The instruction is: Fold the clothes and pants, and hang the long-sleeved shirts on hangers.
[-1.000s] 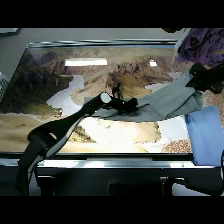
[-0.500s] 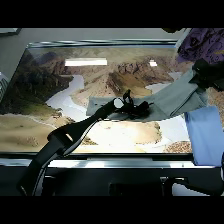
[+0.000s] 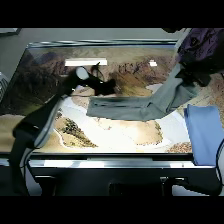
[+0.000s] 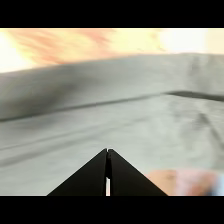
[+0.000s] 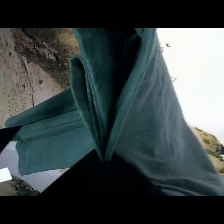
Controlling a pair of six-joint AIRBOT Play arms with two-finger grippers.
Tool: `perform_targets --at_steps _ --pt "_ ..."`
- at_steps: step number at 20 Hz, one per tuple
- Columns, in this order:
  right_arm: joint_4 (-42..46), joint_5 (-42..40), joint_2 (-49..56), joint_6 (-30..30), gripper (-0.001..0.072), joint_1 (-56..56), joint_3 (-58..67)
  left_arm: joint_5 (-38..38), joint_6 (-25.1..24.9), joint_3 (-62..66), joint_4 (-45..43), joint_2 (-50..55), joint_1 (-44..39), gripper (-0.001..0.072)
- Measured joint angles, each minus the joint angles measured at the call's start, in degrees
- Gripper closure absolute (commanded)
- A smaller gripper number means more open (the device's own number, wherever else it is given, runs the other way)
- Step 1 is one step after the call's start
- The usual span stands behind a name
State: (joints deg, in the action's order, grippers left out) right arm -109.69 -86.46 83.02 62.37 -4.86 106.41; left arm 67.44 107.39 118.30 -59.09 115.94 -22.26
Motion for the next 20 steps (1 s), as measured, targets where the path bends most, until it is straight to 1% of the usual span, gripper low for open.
perform_targets --at_steps 3,6,9,12,15,20 --pt "1.31 3.45 1.95 -6.34 0.0687 8.57 0.00 7.58 -0.52 0.00 -12.61 -7.08 7.72 0.0690" --pt "2.03 7.98 5.03 -12.55 0.0687 17.57 0.00 12.00 -1.99 -0.11 -19.78 -12.63 14.67 0.0690" --pt "2.40 12.61 8.48 -17.55 0.0687 25.07 0.00 14.64 -2.89 -0.20 -22.73 -15.96 20.06 0.0690" --pt "2.25 16.87 11.67 -20.98 0.0687 30.14 -0.02 16.59 -3.30 -0.24 -24.22 -17.35 23.39 0.0690" --pt "0.66 20.48 14.12 -23.28 0.0687 32.68 -0.02 17.59 -3.34 -0.70 -24.85 -17.90 25.07 0.0690" --pt "-1.75 25.44 16.48 -25.59 0.0687 33.79 -0.02 18.10 -3.43 -1.99 -25.22 -18.10 25.88 0.0689"
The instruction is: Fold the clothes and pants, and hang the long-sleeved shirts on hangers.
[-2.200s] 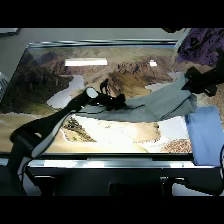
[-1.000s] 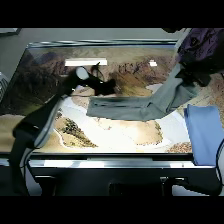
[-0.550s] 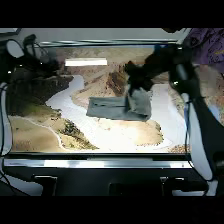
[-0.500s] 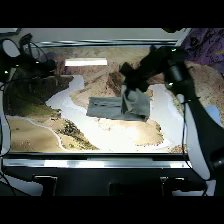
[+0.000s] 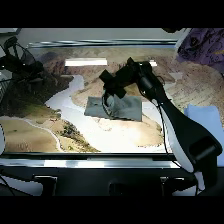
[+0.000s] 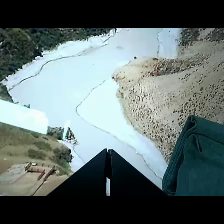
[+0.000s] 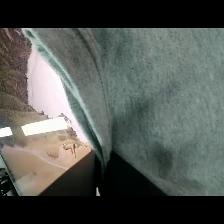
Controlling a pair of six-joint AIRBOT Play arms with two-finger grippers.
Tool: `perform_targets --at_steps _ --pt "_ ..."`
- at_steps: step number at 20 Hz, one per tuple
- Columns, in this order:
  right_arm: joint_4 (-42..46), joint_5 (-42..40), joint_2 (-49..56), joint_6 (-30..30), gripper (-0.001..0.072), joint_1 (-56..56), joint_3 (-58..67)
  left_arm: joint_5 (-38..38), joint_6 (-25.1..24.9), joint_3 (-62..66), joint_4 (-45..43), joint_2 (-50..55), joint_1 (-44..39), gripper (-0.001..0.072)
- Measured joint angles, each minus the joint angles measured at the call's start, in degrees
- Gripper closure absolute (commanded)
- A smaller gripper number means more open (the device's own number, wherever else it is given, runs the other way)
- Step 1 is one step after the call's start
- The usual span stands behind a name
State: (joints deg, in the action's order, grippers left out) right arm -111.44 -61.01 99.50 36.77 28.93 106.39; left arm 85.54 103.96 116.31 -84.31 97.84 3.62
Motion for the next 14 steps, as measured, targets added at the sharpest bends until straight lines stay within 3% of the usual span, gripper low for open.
perform_targets --at_steps 8,9,11,12,13,14 --pt "-3.76 2.75 4.76 -0.11 0.0678 0.94 0.00 0.00 -0.02 -0.72 -0.13 0.00 0.17 0.0689" --pt "-4.11 3.30 5.22 0.33 0.0618 1.42 0.00 -0.02 -0.02 -0.72 -0.15 0.02 0.17 0.0690" --pt "-4.57 4.94 6.03 1.05 0.0353 2.47 0.00 -0.02 -0.02 -0.72 -0.17 0.09 0.17 0.0689" --pt "-4.72 6.03 6.36 1.53 0.0273 2.95 0.00 0.00 -0.02 -0.72 -0.17 0.09 0.17 0.0689" --pt "-4.81 7.23 6.58 2.10 0.0221 3.26 0.00 0.00 -0.04 -0.72 -0.17 0.07 0.17 0.0689" --pt "-5.01 8.39 6.62 2.64 0.0216 3.37 0.00 0.02 -0.04 -0.72 -0.17 0.09 0.17 0.0689"
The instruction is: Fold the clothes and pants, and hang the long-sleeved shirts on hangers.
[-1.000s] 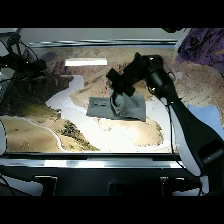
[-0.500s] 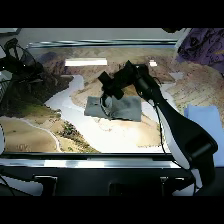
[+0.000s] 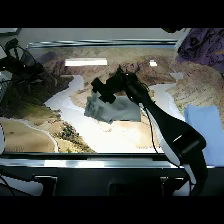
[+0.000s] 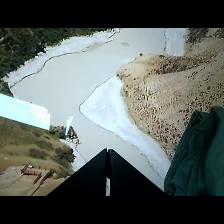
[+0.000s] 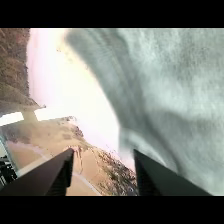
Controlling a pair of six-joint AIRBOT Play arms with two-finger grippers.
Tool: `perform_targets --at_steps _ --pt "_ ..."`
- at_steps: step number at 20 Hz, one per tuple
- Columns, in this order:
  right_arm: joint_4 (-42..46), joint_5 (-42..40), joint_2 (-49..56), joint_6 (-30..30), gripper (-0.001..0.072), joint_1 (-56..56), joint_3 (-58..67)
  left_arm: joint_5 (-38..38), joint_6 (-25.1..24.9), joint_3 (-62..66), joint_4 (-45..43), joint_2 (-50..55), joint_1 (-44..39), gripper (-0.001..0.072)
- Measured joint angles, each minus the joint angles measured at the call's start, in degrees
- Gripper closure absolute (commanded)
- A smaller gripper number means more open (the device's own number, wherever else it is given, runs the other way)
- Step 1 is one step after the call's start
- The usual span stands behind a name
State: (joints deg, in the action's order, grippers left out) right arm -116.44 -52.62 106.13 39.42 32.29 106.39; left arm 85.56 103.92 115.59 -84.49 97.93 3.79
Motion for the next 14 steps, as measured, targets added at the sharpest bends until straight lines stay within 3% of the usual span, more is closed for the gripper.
perform_targets --at_steps 4,7,14 --pt "-0.98 1.55 -2.29 4.33 0.0220 -2.14 0.02 0.24 0.02 0.00 -0.02 -0.02 0.00 0.0689" --pt "-1.29 -2.78 -6.45 10.29 0.0229 -8.50 0.04 0.33 0.00 0.00 -0.02 -0.02 0.00 0.0689" --pt "-3.91 -22.25 -12.15 33.99 0.0233 -35.04 -4.07 0.63 -0.44 0.00 -0.04 -0.22 0.04 0.0689"
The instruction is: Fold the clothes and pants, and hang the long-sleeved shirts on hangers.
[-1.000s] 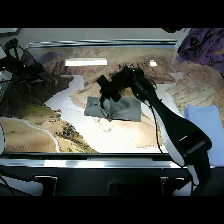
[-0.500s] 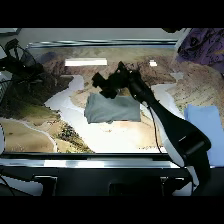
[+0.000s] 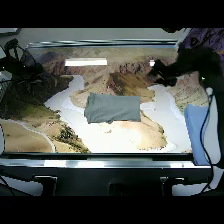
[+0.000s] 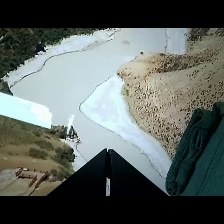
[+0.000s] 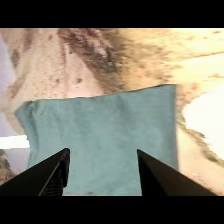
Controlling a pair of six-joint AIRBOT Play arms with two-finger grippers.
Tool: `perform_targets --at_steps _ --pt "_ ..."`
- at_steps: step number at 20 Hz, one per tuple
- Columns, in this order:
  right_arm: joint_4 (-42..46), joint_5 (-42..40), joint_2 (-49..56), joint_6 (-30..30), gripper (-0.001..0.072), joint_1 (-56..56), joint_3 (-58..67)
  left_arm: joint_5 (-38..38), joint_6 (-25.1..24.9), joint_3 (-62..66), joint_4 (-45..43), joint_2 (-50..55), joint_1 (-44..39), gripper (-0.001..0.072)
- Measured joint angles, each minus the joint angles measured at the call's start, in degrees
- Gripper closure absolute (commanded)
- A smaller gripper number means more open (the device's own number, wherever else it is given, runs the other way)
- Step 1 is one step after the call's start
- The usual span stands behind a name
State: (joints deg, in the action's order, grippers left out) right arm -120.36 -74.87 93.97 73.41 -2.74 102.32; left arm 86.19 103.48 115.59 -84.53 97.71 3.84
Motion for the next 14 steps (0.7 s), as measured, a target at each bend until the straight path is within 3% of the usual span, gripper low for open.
perform_targets --at_steps 7,9,14 --pt "-14.78 -2.58 3.82 21.11 0.0238 -9.97 -18.86 0.00 -0.22 0.00 0.00 -0.04 0.00 0.0689" --pt "-17.77 -0.96 6.16 25.03 0.0239 -9.05 -21.88 0.00 -0.22 0.00 0.00 -0.04 0.00 0.0689" --pt "-21.64 2.95 11.32 29.88 0.0344 -4.74 -24.39 0.00 -0.17 0.00 0.00 -0.04 0.00 0.0688"
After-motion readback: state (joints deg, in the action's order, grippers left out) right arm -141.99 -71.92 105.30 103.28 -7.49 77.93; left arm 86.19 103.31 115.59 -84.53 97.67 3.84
